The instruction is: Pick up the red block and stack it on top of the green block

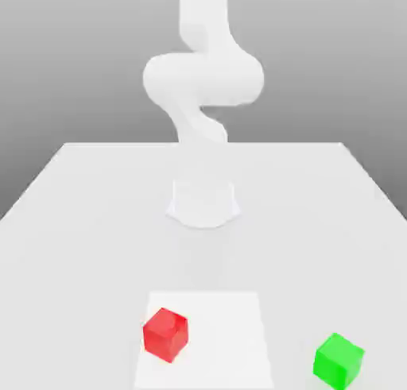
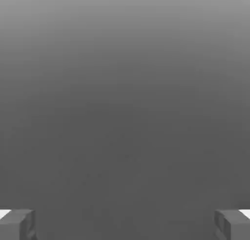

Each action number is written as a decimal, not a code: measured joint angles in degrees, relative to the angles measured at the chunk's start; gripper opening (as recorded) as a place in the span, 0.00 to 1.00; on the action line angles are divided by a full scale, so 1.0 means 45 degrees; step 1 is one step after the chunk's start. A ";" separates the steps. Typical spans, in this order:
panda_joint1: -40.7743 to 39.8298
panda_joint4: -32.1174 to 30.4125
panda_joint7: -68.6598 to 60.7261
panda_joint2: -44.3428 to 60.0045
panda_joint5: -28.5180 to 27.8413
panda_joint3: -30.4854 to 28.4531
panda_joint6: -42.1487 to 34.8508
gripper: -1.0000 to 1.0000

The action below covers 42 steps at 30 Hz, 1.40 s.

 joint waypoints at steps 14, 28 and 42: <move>-0.1478 -0.2411 0.3219 0.6544 -0.0534 0.0418 0.3168 0.50; -0.1750 -0.3463 0.4699 1.2868 -0.0256 0.0119 0.7177 0.00; -0.1516 -0.3410 0.4004 1.0638 -0.0193 0.0785 0.4882 0.00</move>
